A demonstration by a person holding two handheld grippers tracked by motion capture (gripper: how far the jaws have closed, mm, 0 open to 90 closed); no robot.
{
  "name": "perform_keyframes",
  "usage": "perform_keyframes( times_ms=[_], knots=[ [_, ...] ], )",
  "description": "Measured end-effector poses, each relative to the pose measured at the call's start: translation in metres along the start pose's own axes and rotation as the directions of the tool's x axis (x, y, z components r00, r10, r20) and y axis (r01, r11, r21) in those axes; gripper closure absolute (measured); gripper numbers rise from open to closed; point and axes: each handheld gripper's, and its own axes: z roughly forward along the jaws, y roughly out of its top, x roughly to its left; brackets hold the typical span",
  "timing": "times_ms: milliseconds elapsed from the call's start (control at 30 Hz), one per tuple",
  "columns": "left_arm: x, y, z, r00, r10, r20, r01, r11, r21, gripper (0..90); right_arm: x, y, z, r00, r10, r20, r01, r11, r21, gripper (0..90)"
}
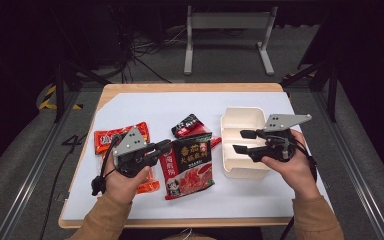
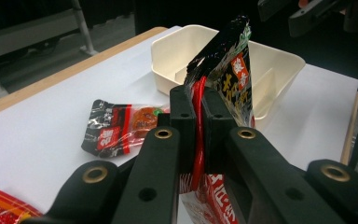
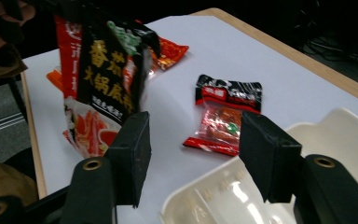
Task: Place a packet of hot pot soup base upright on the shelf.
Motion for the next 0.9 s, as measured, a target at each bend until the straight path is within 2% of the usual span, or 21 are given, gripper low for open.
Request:
perform_keyframes(
  times_ms=[133,333,467,567,900],
  knots=[
    [-0.002,0.003,-0.002,0.9998,0.016,0.007,-0.016,0.9997,-0.017,85.7,0.013,0.007,0.007,0.9991,-0.026,-0.033,0.025,0.999,-0.022,39.6],
    [-0.006,0.006,-0.006,0.9989,0.038,0.028,-0.037,0.9985,-0.041,85.7,0.026,0.013,0.016,0.9979,-0.031,-0.057,0.029,0.999,-0.042,35.2],
    [-0.009,0.007,-0.007,0.9982,0.049,0.036,-0.047,0.9977,-0.050,85.6,0.029,0.013,0.020,0.9975,-0.031,-0.064,0.027,0.998,-0.050,34.5],
    [-0.012,0.008,-0.006,0.9970,0.064,0.042,-0.062,0.9968,-0.051,85.6,0.032,0.012,0.026,0.9957,-0.023,-0.090,0.016,0.997,-0.081,34.6],
    [-0.018,0.009,-0.004,0.9945,0.089,0.056,-0.087,0.9954,-0.041,85.4,0.041,0.016,0.044,0.9912,-0.032,-0.128,0.020,0.996,-0.089,33.8]
  ],
)
